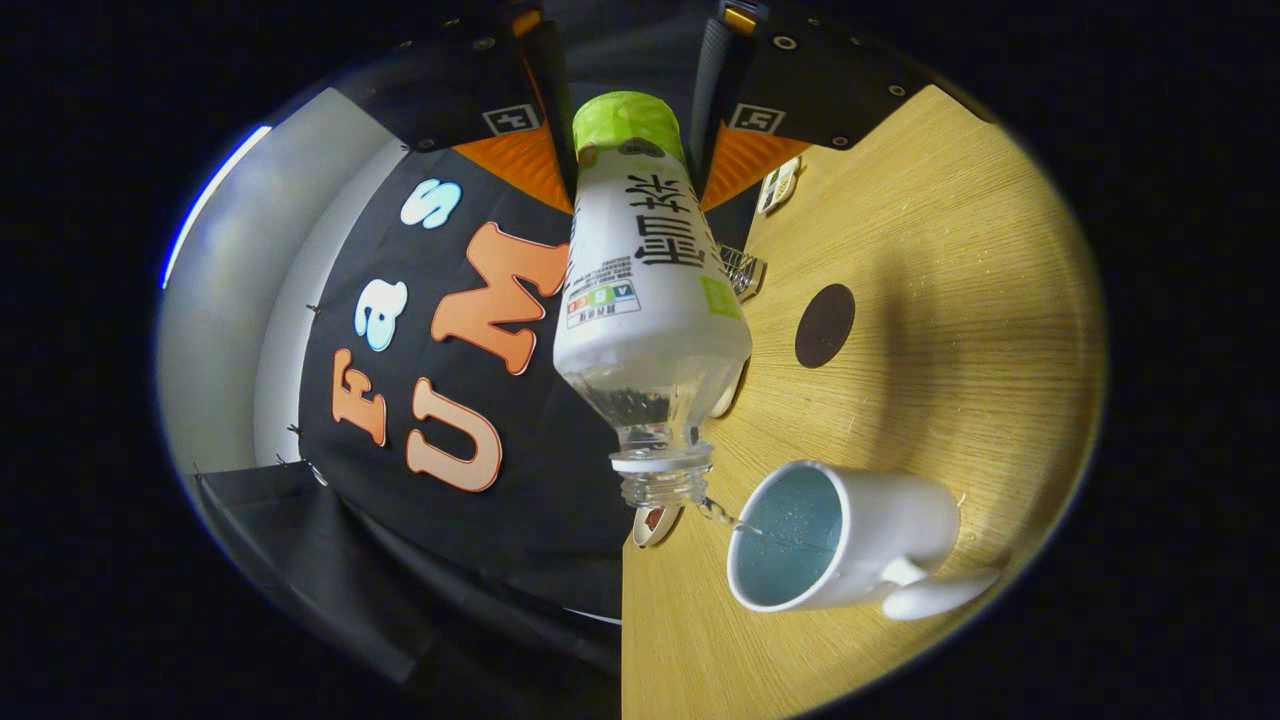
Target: Take the bottle from table, then pour the juice into the cup, finally place the bottle on the coaster
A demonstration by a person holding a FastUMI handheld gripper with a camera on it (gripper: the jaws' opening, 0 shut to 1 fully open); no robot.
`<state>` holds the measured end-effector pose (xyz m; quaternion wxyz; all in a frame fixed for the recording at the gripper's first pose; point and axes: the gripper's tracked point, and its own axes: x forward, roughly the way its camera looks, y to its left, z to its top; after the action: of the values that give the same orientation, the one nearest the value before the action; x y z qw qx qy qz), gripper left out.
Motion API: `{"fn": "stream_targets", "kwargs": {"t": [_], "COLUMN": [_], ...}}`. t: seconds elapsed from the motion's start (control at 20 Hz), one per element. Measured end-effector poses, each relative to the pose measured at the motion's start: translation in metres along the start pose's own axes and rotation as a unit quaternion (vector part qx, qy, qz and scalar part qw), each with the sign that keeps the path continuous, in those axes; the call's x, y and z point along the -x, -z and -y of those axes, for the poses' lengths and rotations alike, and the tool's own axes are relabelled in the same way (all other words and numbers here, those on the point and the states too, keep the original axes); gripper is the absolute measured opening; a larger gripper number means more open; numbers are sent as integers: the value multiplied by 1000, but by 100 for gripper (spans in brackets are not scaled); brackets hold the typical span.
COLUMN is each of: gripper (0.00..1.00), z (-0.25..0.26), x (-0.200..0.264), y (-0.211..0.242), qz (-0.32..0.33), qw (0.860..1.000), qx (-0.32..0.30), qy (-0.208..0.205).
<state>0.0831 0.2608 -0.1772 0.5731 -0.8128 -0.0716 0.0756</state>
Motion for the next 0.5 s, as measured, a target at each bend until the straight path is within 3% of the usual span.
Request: {"fn": "stream_targets", "kwargs": {"t": [0.5], "gripper": [54], "z": [16], "x": [1], "y": [-3], "qz": [4], "qw": [999], "qx": [37], "qy": [8]}}
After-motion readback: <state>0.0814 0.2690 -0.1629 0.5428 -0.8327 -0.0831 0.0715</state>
